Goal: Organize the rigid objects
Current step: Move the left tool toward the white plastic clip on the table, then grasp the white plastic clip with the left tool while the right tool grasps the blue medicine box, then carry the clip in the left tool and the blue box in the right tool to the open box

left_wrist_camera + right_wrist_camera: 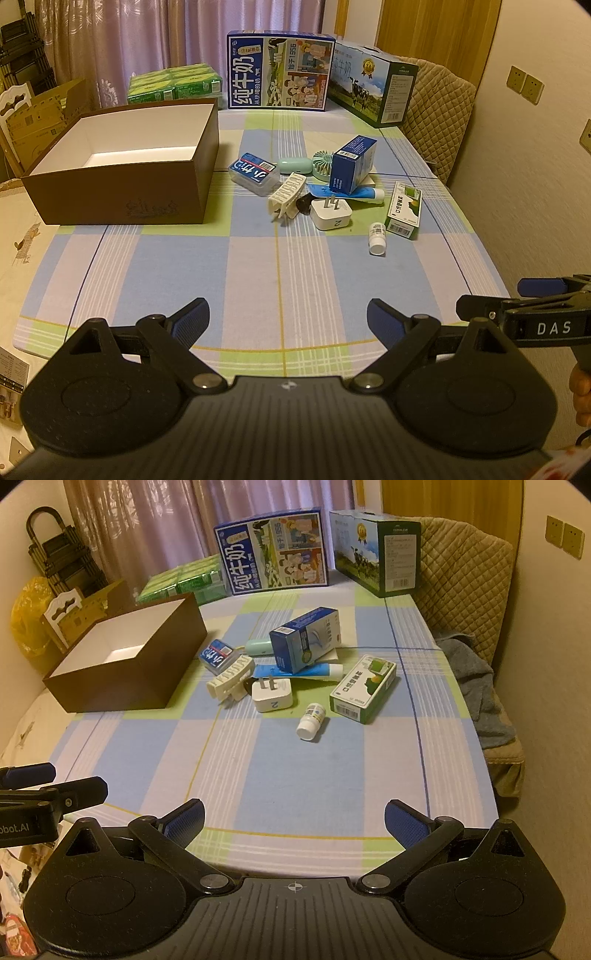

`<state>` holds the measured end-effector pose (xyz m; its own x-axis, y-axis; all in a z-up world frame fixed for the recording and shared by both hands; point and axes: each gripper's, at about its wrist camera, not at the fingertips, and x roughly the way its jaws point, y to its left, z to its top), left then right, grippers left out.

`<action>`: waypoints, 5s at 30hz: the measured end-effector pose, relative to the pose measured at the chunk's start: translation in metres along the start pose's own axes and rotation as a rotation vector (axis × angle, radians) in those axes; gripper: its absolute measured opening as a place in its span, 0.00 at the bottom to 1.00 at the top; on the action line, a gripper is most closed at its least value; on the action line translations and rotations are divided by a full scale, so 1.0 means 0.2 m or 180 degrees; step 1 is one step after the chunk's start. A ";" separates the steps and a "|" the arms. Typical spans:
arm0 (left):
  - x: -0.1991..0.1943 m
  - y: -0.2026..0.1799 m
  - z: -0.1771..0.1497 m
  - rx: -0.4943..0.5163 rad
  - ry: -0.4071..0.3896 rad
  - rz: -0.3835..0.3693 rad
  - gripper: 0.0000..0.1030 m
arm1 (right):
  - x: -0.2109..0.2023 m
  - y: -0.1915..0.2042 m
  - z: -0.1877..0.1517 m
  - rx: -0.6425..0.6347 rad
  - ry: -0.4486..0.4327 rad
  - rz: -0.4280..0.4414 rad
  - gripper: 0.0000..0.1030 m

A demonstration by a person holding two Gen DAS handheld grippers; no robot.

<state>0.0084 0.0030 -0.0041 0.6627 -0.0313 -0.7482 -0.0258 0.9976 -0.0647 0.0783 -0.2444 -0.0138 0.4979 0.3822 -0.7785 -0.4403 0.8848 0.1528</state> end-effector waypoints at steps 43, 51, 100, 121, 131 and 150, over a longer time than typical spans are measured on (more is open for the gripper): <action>0.26 0.02 0.19 0.0133 0.0173 -0.0054 0.88 | 0.15 -0.10 0.13 0.0214 0.0140 -0.0064 0.98; 0.45 0.07 0.32 0.0276 0.0226 -0.0157 0.88 | 0.26 -0.15 0.20 0.0339 0.0128 -0.0146 0.98; 1.51 0.04 0.77 0.1200 0.0846 -0.0651 0.23 | 0.66 -0.53 0.43 0.1302 0.0182 -0.0756 0.98; 1.20 0.27 0.81 0.0559 0.0419 -0.0390 0.23 | 0.89 -0.10 0.80 0.0414 -0.0056 -0.0058 0.79; 1.20 0.31 0.84 0.0463 0.0405 -0.0376 0.23 | 1.08 -0.05 0.84 -0.0028 -0.0010 -0.0225 0.49; 1.25 0.33 0.96 0.0406 0.0345 -0.0283 0.23 | 1.02 -0.10 0.97 0.0616 -0.0017 -0.0186 0.54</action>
<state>0.3156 0.0731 -0.0683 0.5736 -0.1193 -0.8104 0.1288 0.9902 -0.0546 0.3331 -0.1316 -0.0567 0.5226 0.3296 -0.7863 -0.2589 0.9401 0.2219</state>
